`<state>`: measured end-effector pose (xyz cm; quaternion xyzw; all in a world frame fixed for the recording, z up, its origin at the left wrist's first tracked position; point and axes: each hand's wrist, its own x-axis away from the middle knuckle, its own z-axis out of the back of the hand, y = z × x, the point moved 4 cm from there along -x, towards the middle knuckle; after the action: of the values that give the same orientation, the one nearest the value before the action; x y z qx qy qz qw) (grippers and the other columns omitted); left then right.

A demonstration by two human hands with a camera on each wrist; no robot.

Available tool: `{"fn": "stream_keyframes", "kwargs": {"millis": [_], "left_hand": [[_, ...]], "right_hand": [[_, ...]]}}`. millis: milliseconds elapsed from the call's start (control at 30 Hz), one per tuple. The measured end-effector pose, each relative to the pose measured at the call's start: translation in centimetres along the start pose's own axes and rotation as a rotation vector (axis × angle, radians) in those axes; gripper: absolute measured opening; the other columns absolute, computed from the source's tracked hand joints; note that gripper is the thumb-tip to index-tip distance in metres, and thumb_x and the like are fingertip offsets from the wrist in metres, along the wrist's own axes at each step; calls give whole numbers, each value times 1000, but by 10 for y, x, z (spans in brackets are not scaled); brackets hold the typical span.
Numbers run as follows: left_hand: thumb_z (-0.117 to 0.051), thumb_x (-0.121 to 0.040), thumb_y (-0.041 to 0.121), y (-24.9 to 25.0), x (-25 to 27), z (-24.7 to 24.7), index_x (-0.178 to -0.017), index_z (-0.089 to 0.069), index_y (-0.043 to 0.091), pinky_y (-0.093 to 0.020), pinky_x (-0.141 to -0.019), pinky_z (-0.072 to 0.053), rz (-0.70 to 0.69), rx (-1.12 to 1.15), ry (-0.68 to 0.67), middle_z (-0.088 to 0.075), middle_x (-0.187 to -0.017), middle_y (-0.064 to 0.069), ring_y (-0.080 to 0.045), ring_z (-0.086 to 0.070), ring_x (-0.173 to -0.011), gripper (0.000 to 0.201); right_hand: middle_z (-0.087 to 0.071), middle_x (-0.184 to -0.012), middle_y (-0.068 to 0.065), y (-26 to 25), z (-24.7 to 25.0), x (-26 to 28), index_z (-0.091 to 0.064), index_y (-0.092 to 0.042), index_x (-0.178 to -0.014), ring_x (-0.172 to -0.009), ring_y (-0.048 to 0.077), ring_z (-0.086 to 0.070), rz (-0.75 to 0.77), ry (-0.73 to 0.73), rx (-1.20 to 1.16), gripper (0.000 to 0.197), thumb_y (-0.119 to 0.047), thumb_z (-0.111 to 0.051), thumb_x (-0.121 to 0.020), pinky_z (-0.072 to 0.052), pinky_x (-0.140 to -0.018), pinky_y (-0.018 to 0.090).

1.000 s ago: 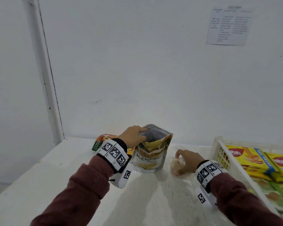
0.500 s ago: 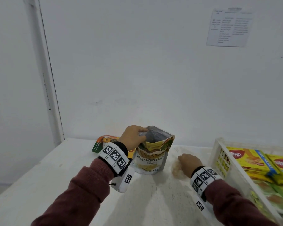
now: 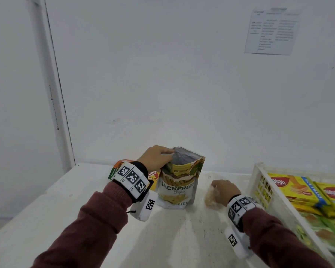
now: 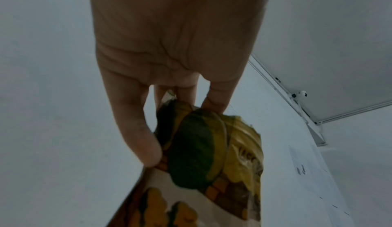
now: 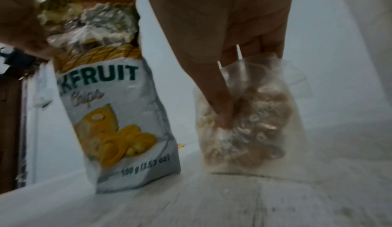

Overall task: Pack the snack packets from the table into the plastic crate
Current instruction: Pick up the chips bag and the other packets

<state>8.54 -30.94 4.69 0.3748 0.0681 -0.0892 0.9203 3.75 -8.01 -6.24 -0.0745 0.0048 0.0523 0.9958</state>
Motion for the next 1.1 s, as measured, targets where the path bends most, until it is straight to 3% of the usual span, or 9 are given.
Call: {"fn": "stream_keyframes", "kwargs": {"millis": [167, 267, 367, 467, 533, 633, 800, 967, 1100], "left_hand": [[-48, -91, 16, -4, -1, 0, -131, -52, 22, -25, -84, -46, -4, -44, -51, -47, -141, -4, -19, -55, -109, 41], [-50, -91, 16, -5, -4, -1, -131, -52, 23, -26, -85, -48, 4, -23, -55, -45, -142, -4, -21, -54, -115, 41], [-51, -90, 15, -4, -6, -2, -131, -52, 25, -28, -89, -48, -5, -22, -62, -45, -142, -3, -21, -53, -117, 43], [-52, -88, 13, -5, -6, -2, -128, -55, 21, -35, -85, -54, 17, 28, -77, -53, -130, -3, -25, -60, -106, 41], [-55, -85, 12, -8, -5, -2, -109, -64, 15, -42, -84, -56, 57, 77, -62, -63, -112, -8, -28, -63, -97, 26], [-56, -82, 8, -10, -3, 1, -76, -58, 15, -44, -81, -54, 72, 101, -37, -61, -82, -9, -25, -60, -82, 10], [-56, -84, 4, -9, -2, 3, -96, -58, 13, -34, -69, -54, 28, 101, -69, -59, -82, -3, -22, -58, -81, 15], [-57, -86, 4, -6, -4, 2, -123, -55, 18, -18, -64, -48, 18, 137, -63, -58, -103, -2, -17, -57, -89, 39], [-59, -85, 7, -10, -7, -1, -127, -53, 16, -19, -57, -50, 52, 169, -58, -58, -108, -4, -13, -59, -84, 43]], "right_hand": [[-64, -107, 11, -6, 69, 7, -57, -10, -110, -98, 29, -61, -13, 351, -218, 24, -7, -48, -88, -44, -77, 28], [-63, -107, 13, -27, 124, 23, -57, -4, -113, -100, 30, -59, 140, 708, -427, 27, -4, -54, -86, -38, -78, 24], [-61, -108, 3, -59, 151, 45, -52, -7, -126, -99, 13, -55, 413, 836, -724, 47, 1, -64, -81, -36, -83, 13], [-56, -105, -9, -92, 146, 58, -45, -13, -130, -99, 1, -51, 652, 785, -756, 56, -1, -67, -80, -39, -87, 7], [-58, -115, -5, -106, 129, 55, -49, -13, -127, -106, 7, -53, 735, 700, -708, 51, -1, -66, -80, -42, -94, 18], [-61, -115, 7, -108, 107, 44, -56, -11, -120, -103, 18, -58, 756, 607, -672, 39, -5, -63, -82, -51, -88, 32], [-64, -109, 4, -101, 106, 32, -60, -10, -113, -101, 20, -59, 766, 525, -594, 33, 0, -63, -81, -46, -87, 22], [-66, -103, 8, -101, 107, 27, -64, -10, -109, -94, 26, -61, 823, 422, -360, 31, -1, -54, -82, -50, -82, 37], [-65, -112, 8, -109, 102, 28, -63, -13, -117, -103, 25, -57, 868, 263, -230, 44, -15, -39, -79, -39, -87, 24]]}}
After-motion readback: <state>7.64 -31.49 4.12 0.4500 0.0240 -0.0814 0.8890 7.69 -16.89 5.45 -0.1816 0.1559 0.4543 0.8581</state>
